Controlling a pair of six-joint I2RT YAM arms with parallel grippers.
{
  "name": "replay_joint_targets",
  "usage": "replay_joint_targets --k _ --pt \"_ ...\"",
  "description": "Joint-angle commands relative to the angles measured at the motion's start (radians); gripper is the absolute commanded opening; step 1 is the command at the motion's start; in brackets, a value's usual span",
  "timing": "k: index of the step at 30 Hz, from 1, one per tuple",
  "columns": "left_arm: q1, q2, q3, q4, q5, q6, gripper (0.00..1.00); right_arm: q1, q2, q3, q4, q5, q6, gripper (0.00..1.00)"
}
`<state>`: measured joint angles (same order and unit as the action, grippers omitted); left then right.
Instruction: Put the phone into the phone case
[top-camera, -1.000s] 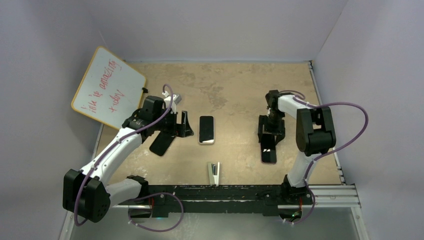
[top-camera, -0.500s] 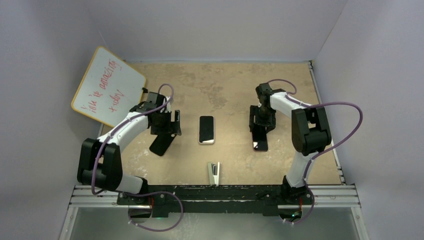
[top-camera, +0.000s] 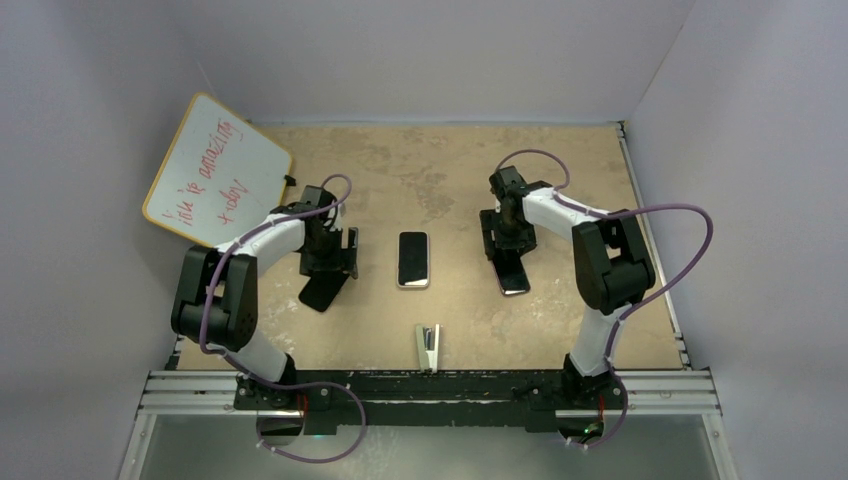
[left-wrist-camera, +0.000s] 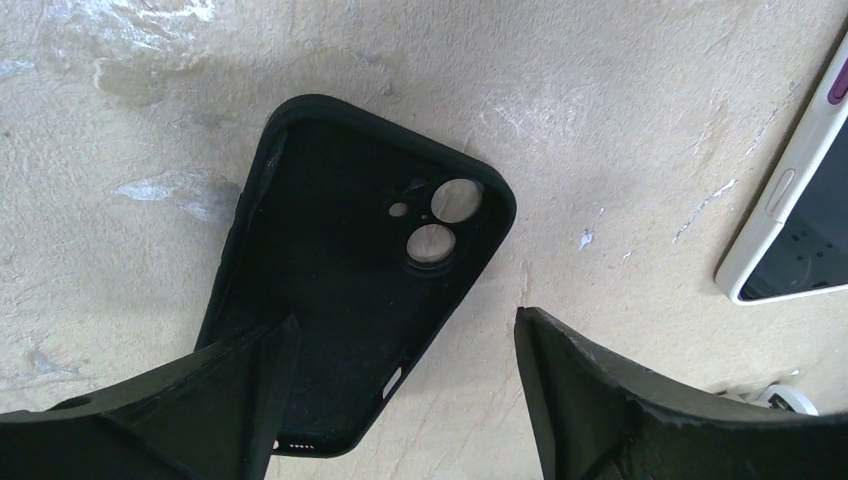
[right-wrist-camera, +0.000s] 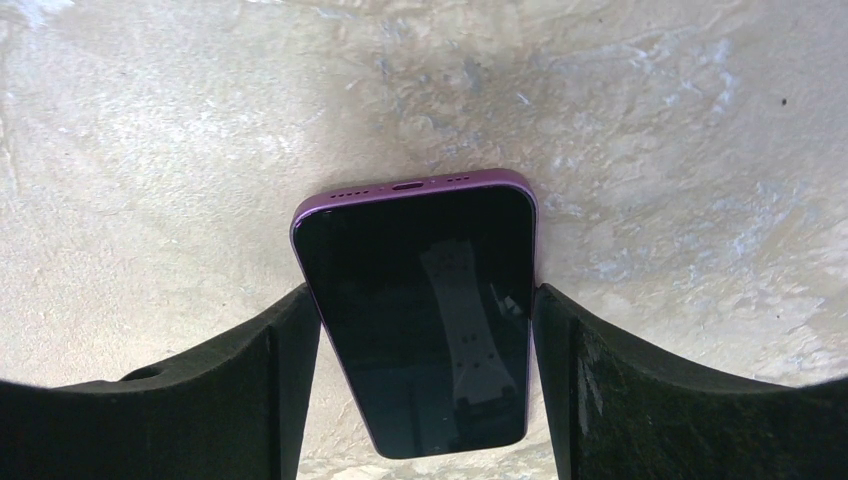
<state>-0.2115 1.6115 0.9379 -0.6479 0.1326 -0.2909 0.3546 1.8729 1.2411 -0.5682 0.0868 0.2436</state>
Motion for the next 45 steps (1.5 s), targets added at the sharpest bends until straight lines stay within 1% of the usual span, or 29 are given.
replay_joint_targets --k 1,7,10,11,14,16,17,19,20,24,26,29,31,33,35,37,42,45 --pt "0.004 0.044 0.028 0.028 0.040 0.028 0.81 0.025 -0.061 -0.023 0.074 -0.027 -0.057 0.48" --pt "0.004 0.067 0.034 0.025 0.036 0.029 0.77 0.039 -0.081 -0.052 0.097 -0.009 -0.083 0.46" --pt "0.002 0.065 0.027 0.029 0.046 0.027 0.75 0.043 -0.106 -0.059 0.089 0.000 -0.089 0.47" --pt "0.001 0.065 0.024 0.031 0.055 0.027 0.75 0.043 -0.115 -0.063 0.085 0.002 -0.086 0.50" --pt "-0.001 0.065 0.016 0.038 0.073 0.022 0.74 0.043 -0.125 -0.060 0.049 -0.011 -0.067 0.67" --pt "-0.005 0.068 0.013 0.042 0.091 0.019 0.72 0.044 -0.133 -0.068 0.035 -0.040 -0.067 0.77" --pt "-0.010 0.068 0.010 0.043 0.098 0.019 0.69 0.043 -0.140 -0.076 0.023 -0.068 -0.068 0.80" --pt "-0.018 0.068 0.007 0.040 0.094 0.019 0.67 0.041 -0.146 -0.094 0.014 -0.085 -0.056 0.86" --pt "-0.022 0.067 0.005 0.042 0.093 0.018 0.67 0.041 -0.147 -0.102 0.016 -0.074 -0.053 0.88" --pt "-0.037 0.072 0.002 0.049 0.115 0.016 0.66 0.042 -0.120 -0.101 0.023 -0.052 -0.066 0.88" --pt "-0.043 0.076 0.002 0.055 0.126 0.010 0.64 0.041 -0.111 -0.097 0.020 -0.049 -0.086 0.88" --pt "-0.063 0.081 0.000 0.059 0.131 0.003 0.61 0.041 -0.101 -0.104 0.021 -0.064 -0.124 0.91" --pt "-0.073 0.085 -0.004 0.061 0.133 0.001 0.60 0.041 -0.097 -0.111 0.021 -0.067 -0.138 0.92" --pt "-0.078 0.086 -0.001 0.056 0.122 0.001 0.60 0.041 -0.094 -0.121 0.029 -0.084 -0.157 0.97" --pt "-0.080 0.075 0.002 0.051 0.115 0.001 0.60 0.041 -0.087 -0.128 0.047 -0.106 -0.182 0.98" --pt "-0.081 0.056 0.008 0.053 0.120 0.005 0.61 0.041 -0.078 -0.134 0.066 -0.107 -0.185 0.97" --pt "-0.085 0.051 0.020 0.054 0.109 0.000 0.60 0.041 -0.068 -0.145 0.082 -0.115 -0.195 0.90" --pt "-0.101 0.076 0.015 0.057 0.094 -0.014 0.53 0.042 -0.067 -0.159 0.096 -0.091 -0.201 0.85"
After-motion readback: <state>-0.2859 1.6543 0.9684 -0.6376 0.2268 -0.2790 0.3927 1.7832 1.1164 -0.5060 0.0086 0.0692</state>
